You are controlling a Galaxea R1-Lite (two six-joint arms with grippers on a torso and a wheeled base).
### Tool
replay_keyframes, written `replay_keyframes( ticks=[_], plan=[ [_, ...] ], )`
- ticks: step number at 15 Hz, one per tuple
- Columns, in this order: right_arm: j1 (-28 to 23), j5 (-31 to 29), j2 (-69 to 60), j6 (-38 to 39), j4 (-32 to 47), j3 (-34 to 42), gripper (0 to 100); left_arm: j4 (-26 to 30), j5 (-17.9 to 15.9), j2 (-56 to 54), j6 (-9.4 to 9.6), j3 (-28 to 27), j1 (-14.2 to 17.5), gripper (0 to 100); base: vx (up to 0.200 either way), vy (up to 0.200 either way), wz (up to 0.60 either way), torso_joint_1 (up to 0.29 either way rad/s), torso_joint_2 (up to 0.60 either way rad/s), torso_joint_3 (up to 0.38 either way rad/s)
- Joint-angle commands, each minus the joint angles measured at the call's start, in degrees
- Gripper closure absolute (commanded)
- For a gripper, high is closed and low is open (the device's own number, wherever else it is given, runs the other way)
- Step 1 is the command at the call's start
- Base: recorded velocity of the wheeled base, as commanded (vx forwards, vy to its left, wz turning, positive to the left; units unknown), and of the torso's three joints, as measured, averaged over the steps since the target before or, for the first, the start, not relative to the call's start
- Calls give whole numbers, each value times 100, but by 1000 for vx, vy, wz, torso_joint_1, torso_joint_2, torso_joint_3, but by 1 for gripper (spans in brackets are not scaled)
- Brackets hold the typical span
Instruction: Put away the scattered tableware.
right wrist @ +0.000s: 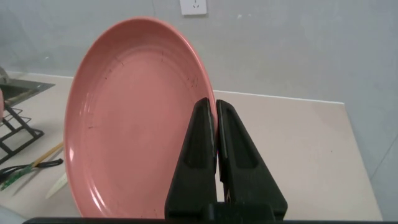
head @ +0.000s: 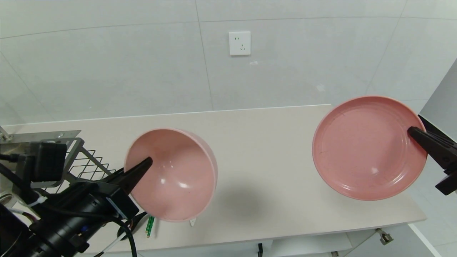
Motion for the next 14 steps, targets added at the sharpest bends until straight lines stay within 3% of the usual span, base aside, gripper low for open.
replay_keyframes(
  ticks=[1, 2, 3, 4, 6, 11, 14],
  plan=[
    [9, 7, 2, -21, -85, 2, 100, -551, -33, 601, 251, -99, -158, 100, 0, 0, 0, 0, 0, 0],
    [9, -1, 2, -21, -85, 2, 100, -586, -33, 636, 269, -99, -167, 100, 0, 0, 0, 0, 0, 0],
    [9, 7, 29, -21, -155, 2, 100, -1456, -24, 1313, 646, -90, -167, 100, 0, 0, 0, 0, 0, 0],
    [9, 7, 38, -21, -155, 2, 100, -2062, -24, 1673, 796, -11, -167, 100, 0, 0, 0, 0, 0, 0],
    [9, 7, 29, -21, -164, -7, 100, -2062, -16, 1831, 1209, -46, -185, 100, 0, 0, 0, 0, 0, 0],
    [9, 7, 73, -21, -270, -25, 100, -2062, -7, 1822, 1288, -64, -202, 100, 0, 0, 0, 0, 0, 0],
    [9, 7, 125, -21, -331, 2, 100, -2062, -7, 1805, 1323, -38, -202, 100, -200, 0, 0, 4, 1, 6]
  ],
)
